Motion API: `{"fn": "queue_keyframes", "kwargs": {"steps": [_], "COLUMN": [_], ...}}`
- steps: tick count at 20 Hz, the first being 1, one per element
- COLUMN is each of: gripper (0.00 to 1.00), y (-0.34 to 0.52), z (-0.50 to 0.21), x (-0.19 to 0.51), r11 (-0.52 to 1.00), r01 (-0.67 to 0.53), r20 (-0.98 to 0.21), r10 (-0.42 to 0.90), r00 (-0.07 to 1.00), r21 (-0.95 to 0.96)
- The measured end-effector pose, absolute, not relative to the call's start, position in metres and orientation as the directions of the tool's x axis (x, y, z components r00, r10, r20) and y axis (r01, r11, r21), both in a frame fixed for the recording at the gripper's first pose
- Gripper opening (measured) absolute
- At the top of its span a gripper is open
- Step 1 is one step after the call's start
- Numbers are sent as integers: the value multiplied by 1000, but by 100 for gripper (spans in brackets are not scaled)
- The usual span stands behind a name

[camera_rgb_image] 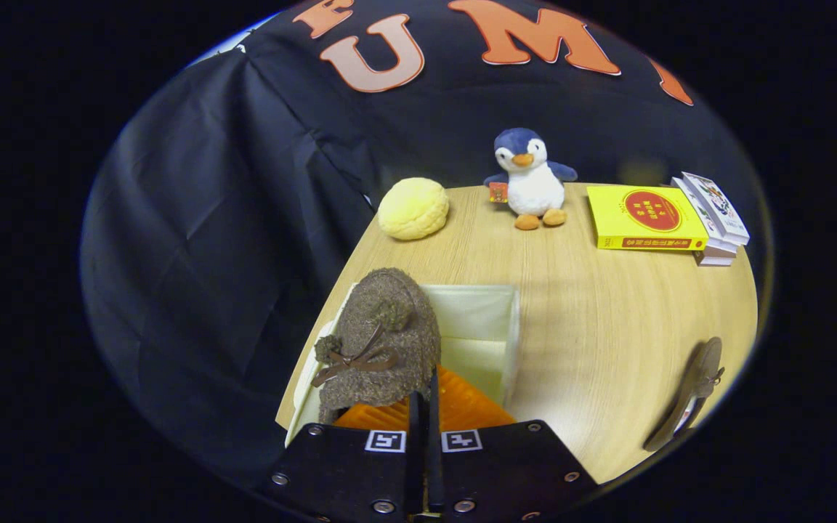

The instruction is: Open the storage box then place both shoes into the box .Put the left shoe in first, then the right shoe, with the right side of both shoes facing outward in a uniform manner.

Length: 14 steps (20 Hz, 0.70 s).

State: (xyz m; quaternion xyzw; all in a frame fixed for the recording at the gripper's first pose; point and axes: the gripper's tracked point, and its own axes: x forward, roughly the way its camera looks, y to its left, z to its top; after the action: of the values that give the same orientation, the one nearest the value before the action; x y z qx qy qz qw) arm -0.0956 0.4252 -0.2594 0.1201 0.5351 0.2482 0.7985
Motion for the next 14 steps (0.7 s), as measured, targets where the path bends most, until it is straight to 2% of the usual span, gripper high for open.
{"fn": "queue_keyframes", "kwargs": {"steps": [14], "gripper": [6], "y": [479], "z": [-335], "x": [-141], "r11": [909], "r01": [-243], "r20": [-926], "r10": [367], "r00": [88], "r21": [338]}}
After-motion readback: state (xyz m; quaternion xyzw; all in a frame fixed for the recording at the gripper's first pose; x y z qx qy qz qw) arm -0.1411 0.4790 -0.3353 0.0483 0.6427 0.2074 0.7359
